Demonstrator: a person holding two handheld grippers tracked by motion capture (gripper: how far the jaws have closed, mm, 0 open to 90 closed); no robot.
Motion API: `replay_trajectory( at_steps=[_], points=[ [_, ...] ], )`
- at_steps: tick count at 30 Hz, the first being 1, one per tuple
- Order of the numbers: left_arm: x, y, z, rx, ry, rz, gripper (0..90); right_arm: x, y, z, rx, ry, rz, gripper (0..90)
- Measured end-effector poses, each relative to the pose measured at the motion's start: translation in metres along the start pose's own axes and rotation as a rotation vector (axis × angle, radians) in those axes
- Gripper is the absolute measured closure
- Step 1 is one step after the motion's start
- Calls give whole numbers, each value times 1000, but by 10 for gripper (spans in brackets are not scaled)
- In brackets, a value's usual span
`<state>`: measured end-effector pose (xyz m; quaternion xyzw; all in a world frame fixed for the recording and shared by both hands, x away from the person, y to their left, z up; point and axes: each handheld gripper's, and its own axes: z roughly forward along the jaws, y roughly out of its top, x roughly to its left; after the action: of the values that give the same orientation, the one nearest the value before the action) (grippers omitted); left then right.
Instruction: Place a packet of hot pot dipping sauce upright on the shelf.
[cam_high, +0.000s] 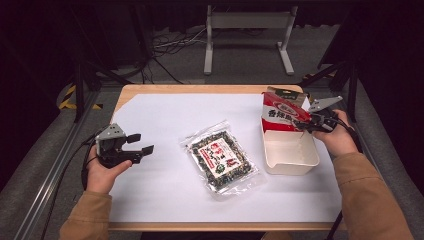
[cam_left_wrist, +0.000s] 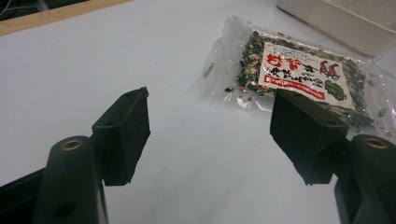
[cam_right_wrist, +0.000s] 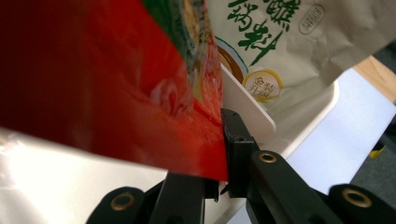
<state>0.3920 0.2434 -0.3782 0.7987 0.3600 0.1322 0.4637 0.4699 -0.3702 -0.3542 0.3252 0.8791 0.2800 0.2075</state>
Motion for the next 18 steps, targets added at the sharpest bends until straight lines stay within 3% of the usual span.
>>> replay_trajectory(
  at_steps=[3, 6, 8, 11, 13, 16, 18],
  points=[
    [0, 0, 1, 1, -3, -1, 295, -1, 1, 0, -2, -4, 23, 827],
    [0, 1, 2, 2, 2, 7, 293, -3, 0, -2, -40, -17, 60, 759],
    [0, 1, 3, 2, 0, 0, 291, -5, -1, -6, -103, -51, 107, 688],
    [-1, 2, 4, 7, -4, 2, 290, -5, -1, -9, -117, -70, 130, 612],
    [-1, 2, 5, 9, -7, 9, 289, -5, -2, -10, -131, -90, 159, 512],
    [-1, 3, 6, 10, -9, 10, 288, -6, -5, -14, -201, -70, 227, 423],
    [-2, 4, 8, 10, -15, 13, 286, -4, -8, -19, -233, -61, 246, 400]
  ],
)
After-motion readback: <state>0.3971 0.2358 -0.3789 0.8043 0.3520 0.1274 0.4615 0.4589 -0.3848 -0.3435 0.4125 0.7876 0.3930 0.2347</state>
